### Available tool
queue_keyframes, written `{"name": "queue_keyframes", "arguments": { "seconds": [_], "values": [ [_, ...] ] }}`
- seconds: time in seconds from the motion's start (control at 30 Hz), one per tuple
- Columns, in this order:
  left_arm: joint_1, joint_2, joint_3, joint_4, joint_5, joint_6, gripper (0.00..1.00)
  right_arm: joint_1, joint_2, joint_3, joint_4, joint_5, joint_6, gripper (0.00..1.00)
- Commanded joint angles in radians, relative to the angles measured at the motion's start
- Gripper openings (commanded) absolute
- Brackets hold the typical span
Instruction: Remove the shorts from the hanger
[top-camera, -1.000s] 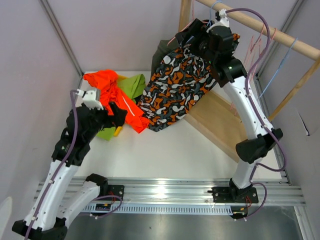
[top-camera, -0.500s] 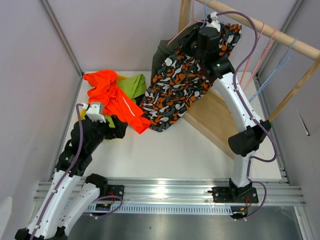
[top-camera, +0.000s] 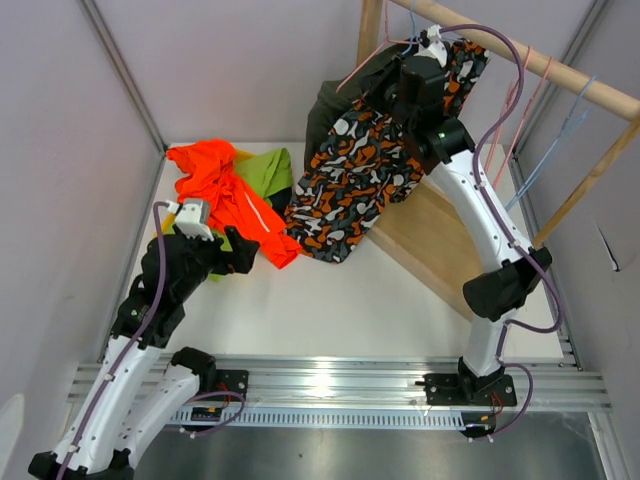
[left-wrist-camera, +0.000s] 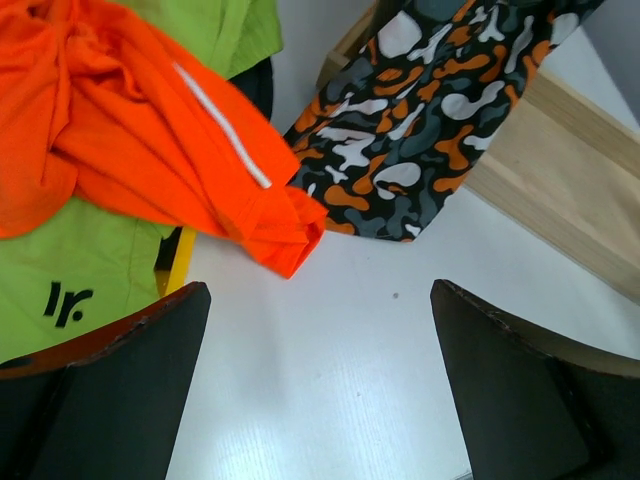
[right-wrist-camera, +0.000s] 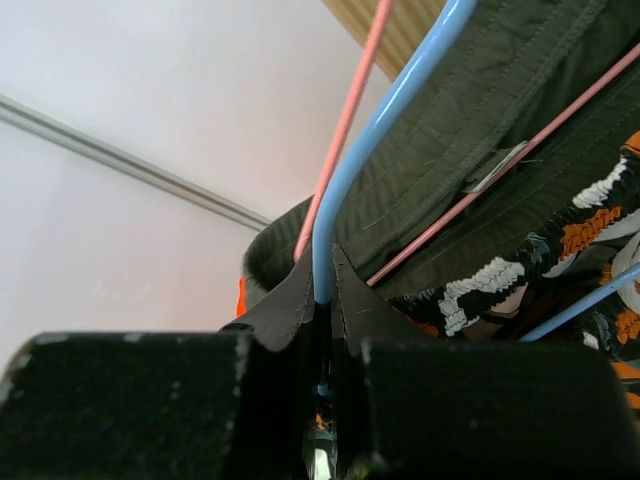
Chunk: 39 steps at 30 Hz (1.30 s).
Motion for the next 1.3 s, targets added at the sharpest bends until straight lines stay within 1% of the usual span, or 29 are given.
{"name": "queue_keyframes", "arguments": {
  "seconds": [0.0, 0.03, 0.07, 0.1, 0.13, 0.17, 0.2, 0.3, 0.33, 0.4, 0.43, 0.53, 0.6, 0.63, 0.7, 0.73, 0.77, 0.8, 0.83, 0.9, 0.97, 1.07, 1.1, 1.13, 1.17, 1.2, 1.23, 1.27],
  "values": [
    [-0.038, 0.025, 0.110, 0.114, 0.121, -0.006, 0.99, 0.011, -0.123, 0.000, 0.054, 0.003, -0.015, 0.00],
    [-0.052, 0.035, 0.120, 0.149, 0.153, -0.020, 0.99, 0.013, -0.140, -0.011, 0.054, -0.002, -0.009, 0.00],
    [-0.068, 0.048, 0.130, 0.239, 0.190, -0.024, 0.99, 0.016, -0.172, -0.023, 0.055, -0.005, 0.000, 0.00],
    [-0.084, 0.081, 0.150, 0.291, 0.268, -0.023, 0.99, 0.017, -0.191, -0.056, 0.058, -0.012, 0.020, 0.00],
    [-0.122, 0.101, 0.152, 0.343, 0.303, -0.011, 0.99, 0.022, -0.209, -0.076, 0.066, -0.016, 0.036, 0.00],
    [-0.142, 0.124, 0.158, 0.444, 0.333, 0.002, 0.99, 0.025, -0.229, -0.098, 0.072, -0.022, 0.051, 0.00],
    [-0.177, 0.178, 0.170, 0.492, 0.392, 0.012, 0.99, 0.030, -0.266, -0.121, 0.081, -0.037, 0.083, 0.00],
    [-0.228, 0.270, 0.198, 0.694, 0.451, 0.043, 0.99, 0.048, -0.333, -0.195, 0.087, -0.052, 0.131, 0.00],
    [-0.234, 0.334, 0.209, 0.729, 0.466, 0.052, 0.99, 0.059, -0.350, -0.227, 0.083, -0.055, 0.161, 0.00],
    [-0.245, 0.399, 0.261, 0.794, 0.469, 0.058, 0.99, 0.069, -0.398, -0.261, 0.080, -0.071, 0.187, 0.00],
    [-0.247, 0.461, 0.273, 0.812, 0.471, 0.057, 0.99, 0.076, -0.413, -0.296, 0.083, -0.080, 0.215, 0.00],
    [-0.253, 0.566, 0.334, 0.862, 0.471, 0.045, 0.99, 0.083, -0.467, -0.334, 0.066, -0.117, 0.263, 0.00],
    [-0.268, 0.609, 0.377, 0.878, 0.460, 0.045, 0.98, 0.085, -0.499, -0.365, 0.051, -0.140, 0.281, 0.00],
    [-0.273, 0.629, 0.390, 0.878, 0.456, 0.046, 0.96, 0.085, -0.510, -0.373, 0.045, -0.144, 0.289, 0.00],
    [-0.283, 0.681, 0.431, 0.873, 0.446, 0.042, 0.87, 0.086, -0.524, -0.394, 0.040, -0.167, 0.309, 0.00],
    [-0.286, 0.698, 0.439, 0.878, 0.451, 0.037, 0.68, 0.085, -0.537, -0.400, 0.040, -0.174, 0.315, 0.00],
    [-0.291, 0.723, 0.449, 0.881, 0.477, 0.029, 0.54, 0.085, -0.542, -0.406, 0.040, -0.177, 0.323, 0.00],
    [-0.293, 0.730, 0.460, 0.879, 0.488, 0.013, 0.30, 0.085, -0.544, -0.409, 0.038, -0.183, 0.326, 0.00],
    [-0.296, 0.732, 0.459, 0.881, 0.489, 0.002, 0.00, 0.083, -0.550, -0.411, 0.035, -0.184, 0.327, 0.00],
    [-0.311, 0.694, 0.413, 0.902, 0.471, -0.018, 0.00, 0.082, -0.551, -0.408, 0.032, -0.177, 0.326, 0.00],
    [-0.323, 0.645, 0.379, 0.861, 0.439, -0.015, 0.00, 0.074, -0.550, -0.405, 0.029, -0.172, 0.320, 0.00],
    [-0.378, 0.487, 0.287, 0.780, 0.378, 0.011, 0.00, 0.044, -0.547, -0.393, 0.009, -0.172, 0.310, 0.00],
    [-0.397, 0.386, 0.243, 0.754, 0.324, 0.019, 0.00, 0.022, -0.547, -0.394, 0.005, -0.172, 0.310, 0.00],
    [-0.414, 0.332, 0.221, 0.725, 0.302, 0.025, 0.00, 0.011, -0.548, -0.394, 0.003, -0.172, 0.309, 0.00],
    [-0.449, 0.277, 0.168, 0.682, 0.284, 0.026, 0.00, 0.001, -0.550, -0.396, 0.002, -0.172, 0.310, 0.00],
    [-0.469, 0.222, 0.117, 0.657, 0.244, 0.023, 0.00, -0.009, -0.547, -0.394, 0.003, -0.175, 0.309, 0.00],
    [-0.483, 0.113, 0.059, 0.643, 0.236, 0.016, 0.00, -0.027, -0.548, -0.393, 0.002, -0.177, 0.309, 0.00],
    [-0.496, 0.059, 0.030, 0.638, 0.229, -0.012, 0.00, -0.033, -0.548, -0.394, 0.003, -0.180, 0.310, 0.00]
  ]
}}
